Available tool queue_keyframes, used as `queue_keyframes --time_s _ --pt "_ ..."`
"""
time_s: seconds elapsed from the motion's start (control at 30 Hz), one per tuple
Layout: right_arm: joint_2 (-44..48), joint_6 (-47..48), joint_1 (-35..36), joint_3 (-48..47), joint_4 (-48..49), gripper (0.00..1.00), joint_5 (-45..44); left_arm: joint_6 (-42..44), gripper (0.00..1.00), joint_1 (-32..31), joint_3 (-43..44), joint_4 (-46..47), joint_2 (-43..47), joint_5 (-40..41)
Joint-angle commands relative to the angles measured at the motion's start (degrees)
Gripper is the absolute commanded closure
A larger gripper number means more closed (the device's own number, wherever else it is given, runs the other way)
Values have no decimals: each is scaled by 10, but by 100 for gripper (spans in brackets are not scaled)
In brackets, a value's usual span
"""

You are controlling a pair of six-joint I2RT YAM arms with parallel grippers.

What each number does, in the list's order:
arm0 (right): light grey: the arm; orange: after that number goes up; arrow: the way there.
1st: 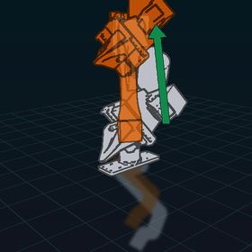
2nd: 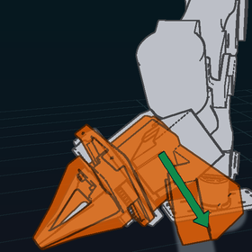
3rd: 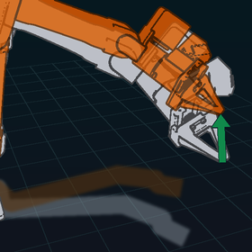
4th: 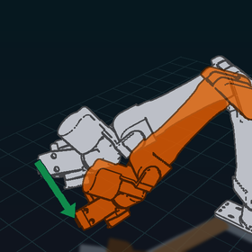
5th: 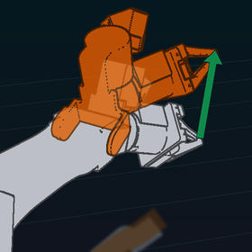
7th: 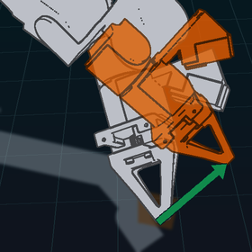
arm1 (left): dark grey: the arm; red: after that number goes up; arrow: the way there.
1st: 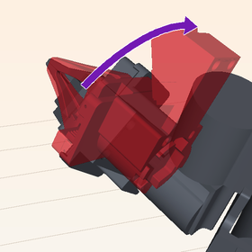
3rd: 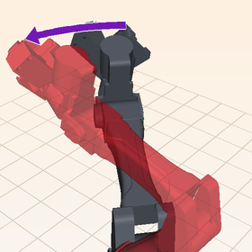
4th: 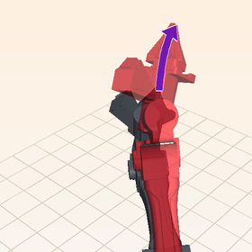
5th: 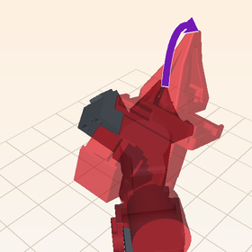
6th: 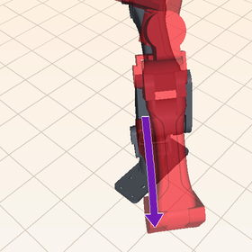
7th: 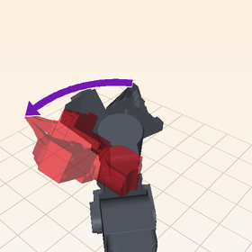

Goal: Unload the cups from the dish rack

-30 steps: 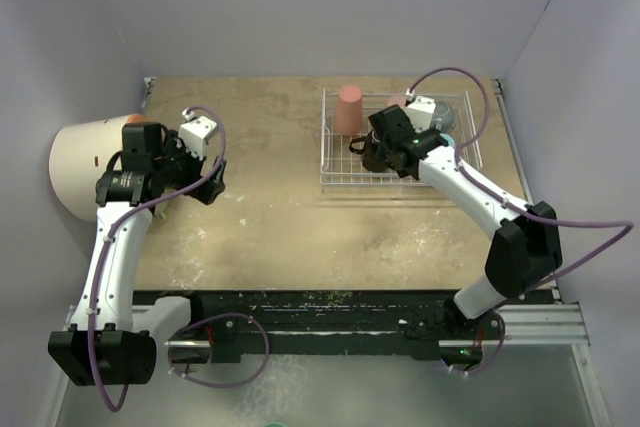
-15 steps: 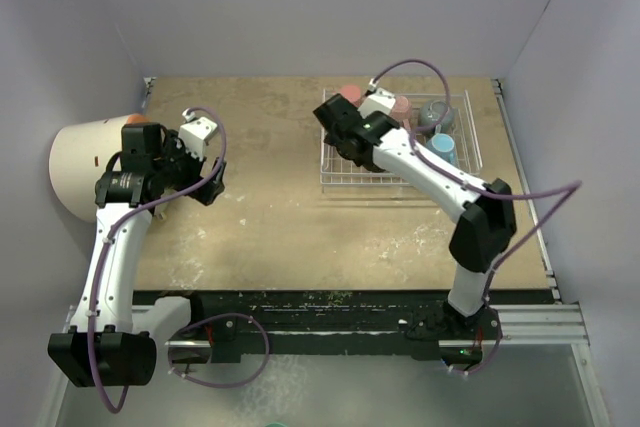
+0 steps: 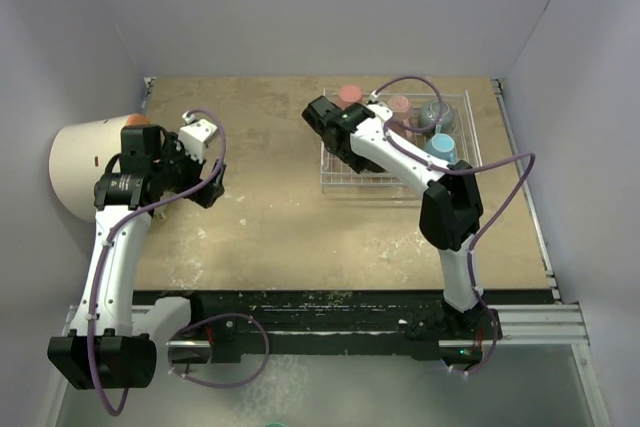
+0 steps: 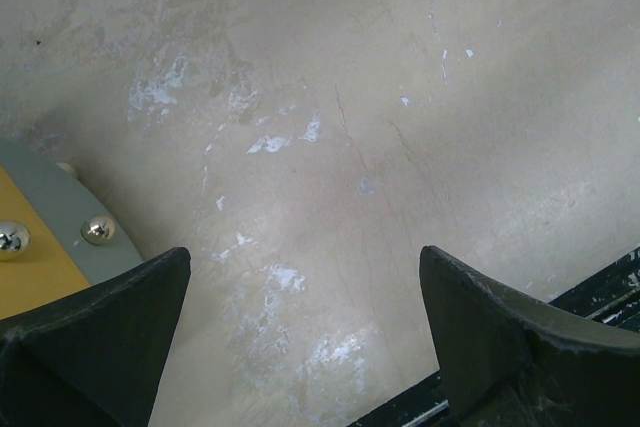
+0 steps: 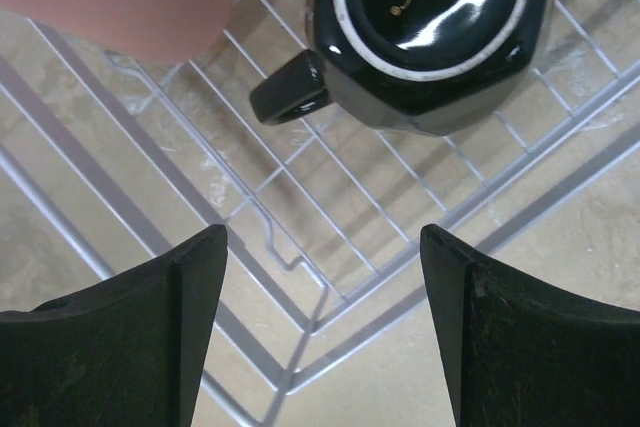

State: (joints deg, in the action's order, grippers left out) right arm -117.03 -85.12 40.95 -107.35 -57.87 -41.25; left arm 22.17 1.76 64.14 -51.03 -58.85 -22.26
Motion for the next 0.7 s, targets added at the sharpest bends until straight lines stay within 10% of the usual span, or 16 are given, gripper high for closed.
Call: queue_keyframes --time_s 0.0,0.67 --pt "-13 -46 -3 -43 -8 21 -34 14 1 -1 10 0 16 -16" --pt "70 -88 -50 95 30 26 -92 30 1 -1 -3 12 19 -10"
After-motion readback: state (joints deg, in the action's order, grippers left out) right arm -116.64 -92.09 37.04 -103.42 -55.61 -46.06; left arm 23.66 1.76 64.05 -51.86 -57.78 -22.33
